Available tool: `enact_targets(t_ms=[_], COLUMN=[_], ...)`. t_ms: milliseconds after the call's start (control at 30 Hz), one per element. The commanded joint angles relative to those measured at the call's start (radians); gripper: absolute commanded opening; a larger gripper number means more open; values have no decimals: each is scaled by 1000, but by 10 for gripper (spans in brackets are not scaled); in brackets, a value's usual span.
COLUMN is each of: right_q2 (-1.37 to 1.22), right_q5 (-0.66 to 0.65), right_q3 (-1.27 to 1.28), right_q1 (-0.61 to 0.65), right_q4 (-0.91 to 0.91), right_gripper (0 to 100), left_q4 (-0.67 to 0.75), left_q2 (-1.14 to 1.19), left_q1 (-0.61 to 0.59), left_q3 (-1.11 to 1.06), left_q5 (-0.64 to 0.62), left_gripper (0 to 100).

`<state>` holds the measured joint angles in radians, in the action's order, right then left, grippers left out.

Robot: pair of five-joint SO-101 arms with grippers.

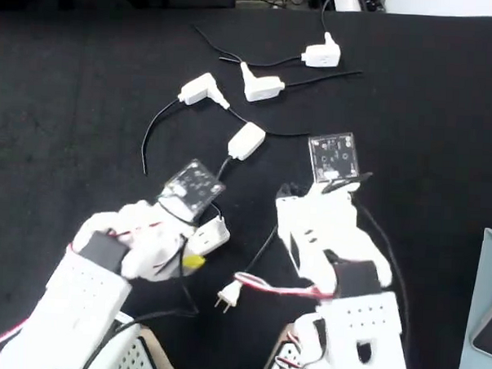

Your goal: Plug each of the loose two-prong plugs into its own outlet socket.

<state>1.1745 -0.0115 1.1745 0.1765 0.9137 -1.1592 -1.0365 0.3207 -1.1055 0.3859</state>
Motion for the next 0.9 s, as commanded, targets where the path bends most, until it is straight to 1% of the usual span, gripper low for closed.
enact_targets(t_ms=[0,67,167,267,400,533,800,867], right_q2=[-102,-151,-213,-251,-265,-265,-265,-266], right_q5=[25,55,64,64,64,64,64,64], right_q3=[-2,1,4,7,5,7,8,8], right_q1=[-37,-55,-72,-75,-72,-72,-74,-74], right_q4=[-92,-135,-189,-213,-213,-213,-212,-210], right_gripper=[12,12,12,12,12,12,12,12], left_q4=[87,123,198,293,365,436,443,443], left_q2=[212,301,419,522,623,684,715,706], left_q1=[73,110,142,142,143,143,159,159], left_q3=[107,124,133,131,131,131,150,156], left_q5=[8,8,8,8,8,9,9,8], left_gripper=[309,307,307,306,305,249,220,167])
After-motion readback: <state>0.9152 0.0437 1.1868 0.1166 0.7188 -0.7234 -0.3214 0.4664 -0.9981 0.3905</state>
